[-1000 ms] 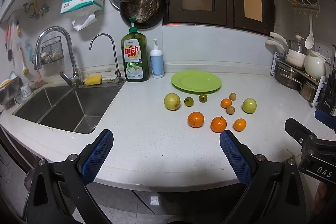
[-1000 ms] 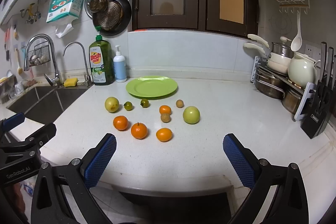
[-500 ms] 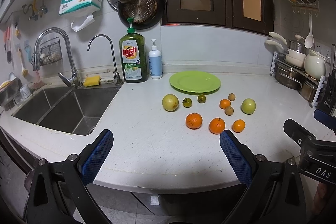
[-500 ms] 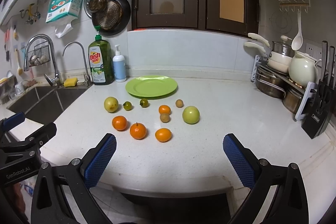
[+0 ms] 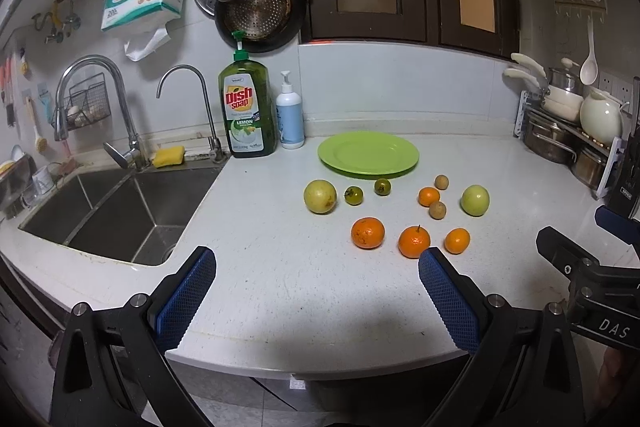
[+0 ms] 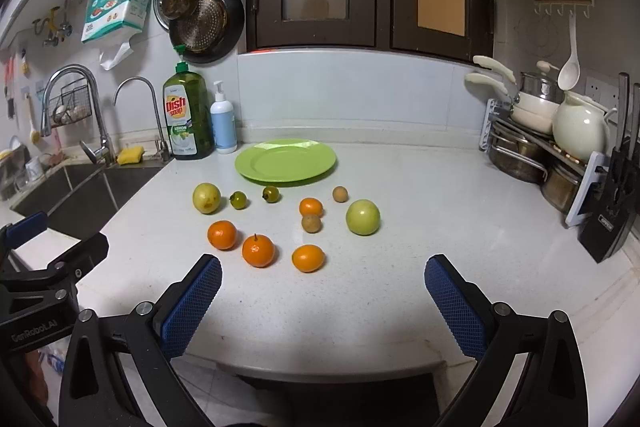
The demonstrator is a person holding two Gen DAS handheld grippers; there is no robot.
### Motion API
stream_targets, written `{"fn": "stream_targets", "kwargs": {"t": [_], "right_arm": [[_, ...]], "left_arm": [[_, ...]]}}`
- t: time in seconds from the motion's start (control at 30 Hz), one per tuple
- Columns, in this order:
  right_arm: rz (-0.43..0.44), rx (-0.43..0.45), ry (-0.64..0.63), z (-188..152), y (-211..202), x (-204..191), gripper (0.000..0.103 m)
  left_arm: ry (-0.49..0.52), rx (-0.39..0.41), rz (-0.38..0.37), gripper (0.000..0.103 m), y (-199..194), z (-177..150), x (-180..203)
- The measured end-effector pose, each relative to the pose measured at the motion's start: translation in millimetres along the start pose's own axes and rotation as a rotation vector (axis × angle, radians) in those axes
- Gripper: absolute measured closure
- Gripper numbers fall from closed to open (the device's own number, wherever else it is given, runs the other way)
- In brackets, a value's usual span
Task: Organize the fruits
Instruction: 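Reach the left tool to the orange and close its fingers on it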
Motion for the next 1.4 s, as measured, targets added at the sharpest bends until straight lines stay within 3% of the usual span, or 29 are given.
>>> {"fn": "stream_targets", "kwargs": {"t": [0.33, 0.4, 0.87, 1.13, 1.4], "right_arm": [[-0.013, -0.081, 0.026, 2, 44, 1, 0.001], [-0.018, -0.103, 0.035, 2, 56, 2, 0.002], [0.008, -0.296, 0.063, -6, 139, -1, 0.032], [0.028, -0.366, 0.082, -12, 162, 1, 0.044], [0.045, -0.397, 0.086, -9, 172, 2, 0.054]], "left_arm": [[0.059, -0.058, -0.041, 0.0, 50, 8, 4], [0.081, -0.073, -0.058, 0.004, 64, 10, 7], [0.172, -0.194, -0.18, 0.025, 153, 12, 25], [0.193, -0.249, -0.246, 0.033, 184, 11, 34], [0.187, -0.305, -0.317, 0.051, 199, 10, 43]]}}
Point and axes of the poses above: each gripper's, at about its wrist camera, not at the fingertips, and y roughly the way its jaws point, x to its right, z to its top, the point moved 2 cm from there along y, roughly the way its jaws point, and after that the axes turned 3 degrees about y, right-handed, at the moved point
